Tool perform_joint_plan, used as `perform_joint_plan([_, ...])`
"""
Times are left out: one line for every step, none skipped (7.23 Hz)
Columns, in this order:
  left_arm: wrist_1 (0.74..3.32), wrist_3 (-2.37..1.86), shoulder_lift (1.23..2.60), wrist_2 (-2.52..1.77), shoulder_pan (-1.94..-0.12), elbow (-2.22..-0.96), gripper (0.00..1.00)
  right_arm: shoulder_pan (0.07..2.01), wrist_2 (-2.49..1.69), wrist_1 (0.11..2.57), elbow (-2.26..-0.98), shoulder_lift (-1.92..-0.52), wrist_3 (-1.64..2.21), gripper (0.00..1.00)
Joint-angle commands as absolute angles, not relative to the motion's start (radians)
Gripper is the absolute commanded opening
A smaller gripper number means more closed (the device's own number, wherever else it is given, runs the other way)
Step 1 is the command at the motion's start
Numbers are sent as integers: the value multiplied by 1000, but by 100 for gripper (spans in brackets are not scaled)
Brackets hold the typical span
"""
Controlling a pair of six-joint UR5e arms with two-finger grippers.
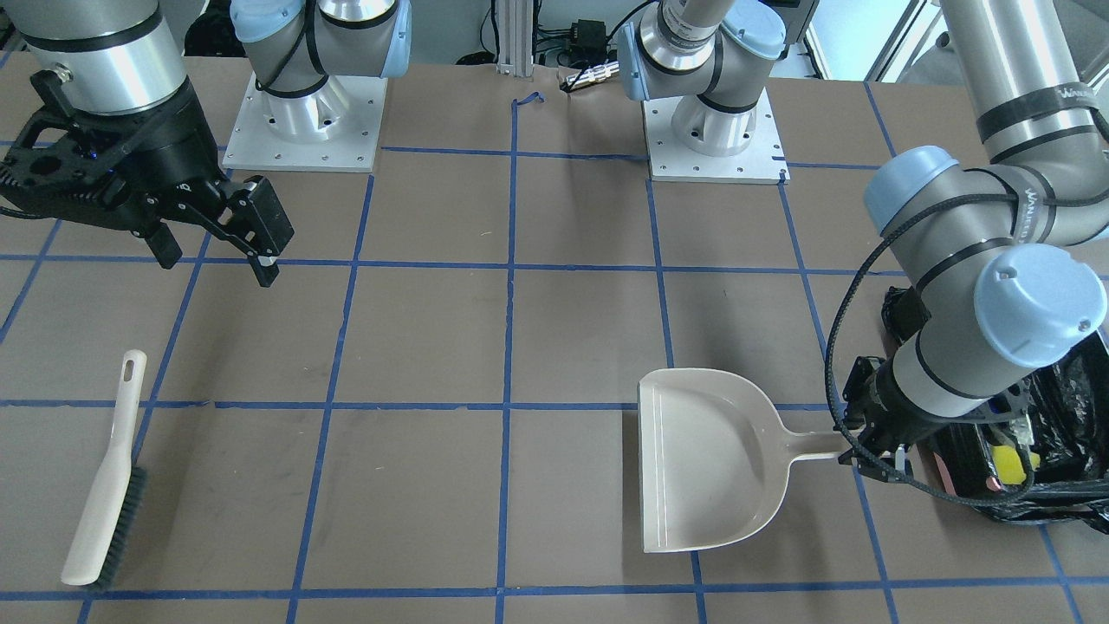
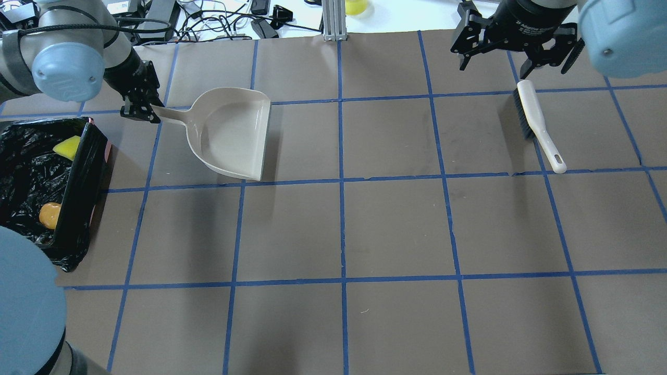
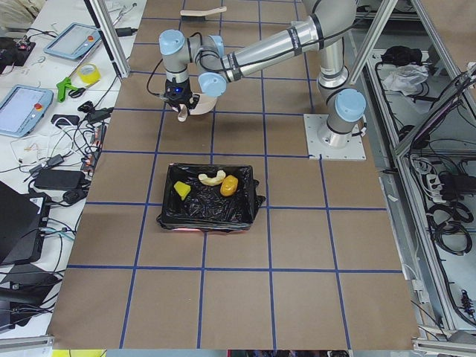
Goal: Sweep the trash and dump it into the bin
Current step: 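Bring the dustpan back and lower it onto the table with the left gripper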
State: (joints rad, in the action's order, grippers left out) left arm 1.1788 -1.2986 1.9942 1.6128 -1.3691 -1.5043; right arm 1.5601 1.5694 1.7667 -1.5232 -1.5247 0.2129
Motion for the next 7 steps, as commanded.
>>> perform_joint_plan([1134, -1301, 2043, 1611, -1374, -1494, 0, 1560, 1569, 1769, -1523, -1525, 210, 100])
perform_joint_plan([1135, -1302, 2063, 1570, -1373, -1470, 0, 1560, 1571, 1763, -1523, -1525, 198, 100])
perform_joint_plan([1135, -1301, 2083, 1560, -1373, -1445, 0, 1560, 1571, 1761, -1523, -1525, 195, 100])
perform_joint_plan([1135, -1293, 2097, 1562, -1373, -1440, 0, 1559, 1572, 1756, -1520, -1525, 183, 100])
perform_joint_plan([1135, -1289, 2105, 1568, -1371, -1439, 0, 1559, 1572, 1758, -1522, -1525, 176, 100])
perform_joint_plan([1137, -1282, 2106, 1568, -1371, -1440, 0, 1559, 1572, 1759, -1522, -1523, 176, 100])
perform_joint_plan([1143, -1258, 2106, 1568, -1362, -1439, 0, 1559, 1572, 1759, -1522, -1525, 176, 100])
